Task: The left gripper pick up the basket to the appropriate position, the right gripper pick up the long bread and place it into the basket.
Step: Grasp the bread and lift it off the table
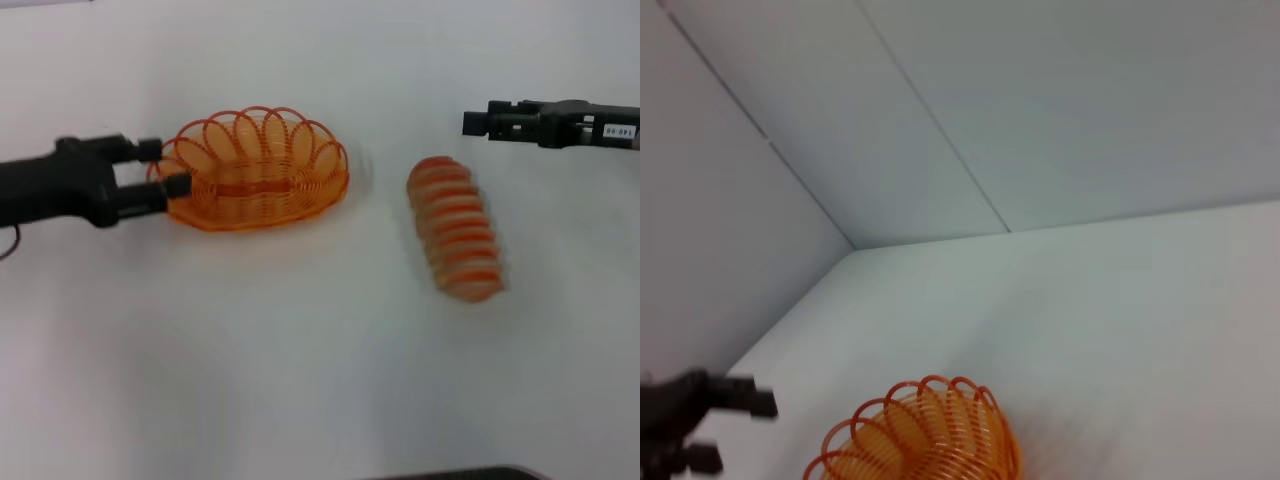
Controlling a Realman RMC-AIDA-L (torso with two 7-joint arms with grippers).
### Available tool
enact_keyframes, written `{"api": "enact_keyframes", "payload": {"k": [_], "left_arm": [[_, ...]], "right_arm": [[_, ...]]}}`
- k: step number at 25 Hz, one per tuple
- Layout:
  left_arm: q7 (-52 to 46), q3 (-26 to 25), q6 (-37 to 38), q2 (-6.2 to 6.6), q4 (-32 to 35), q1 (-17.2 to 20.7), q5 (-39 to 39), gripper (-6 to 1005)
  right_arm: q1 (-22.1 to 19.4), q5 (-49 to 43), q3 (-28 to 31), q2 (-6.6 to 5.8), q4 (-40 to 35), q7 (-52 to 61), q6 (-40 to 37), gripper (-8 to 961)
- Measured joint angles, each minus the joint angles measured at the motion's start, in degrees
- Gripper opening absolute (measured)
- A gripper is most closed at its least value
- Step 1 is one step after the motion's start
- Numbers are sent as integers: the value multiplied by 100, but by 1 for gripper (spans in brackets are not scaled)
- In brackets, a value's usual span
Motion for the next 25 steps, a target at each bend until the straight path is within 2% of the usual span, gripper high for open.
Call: {"api": "enact_keyframes", "payload": {"k": [6,9,11,15,19,25], "left_arm": [[210,0,-52,-59,-95,62,64,657],[218,-1,-132,-69,-106,78,69,657],[236,-1,-164,-72,-129,82,71,656],[339,-2,-184,-78,-196,87,74,656],[439,0,-208,-91,-259,94,74,656],[478,42,-134,-92,-275,99,74,655]], "right_arm": [[187,-110,-526,-178,-556,1320,-371,825],[432,-582,-745,-280,-1036,2318,-675,825],[666,-1088,-763,-295,-1342,2988,-962,825],[1166,-1995,-773,-243,-1637,4032,-1331,825],[1614,-2776,-925,-115,-1647,4712,-1383,824],[2067,-3233,-1637,87,-1557,5348,-1126,824]]}}
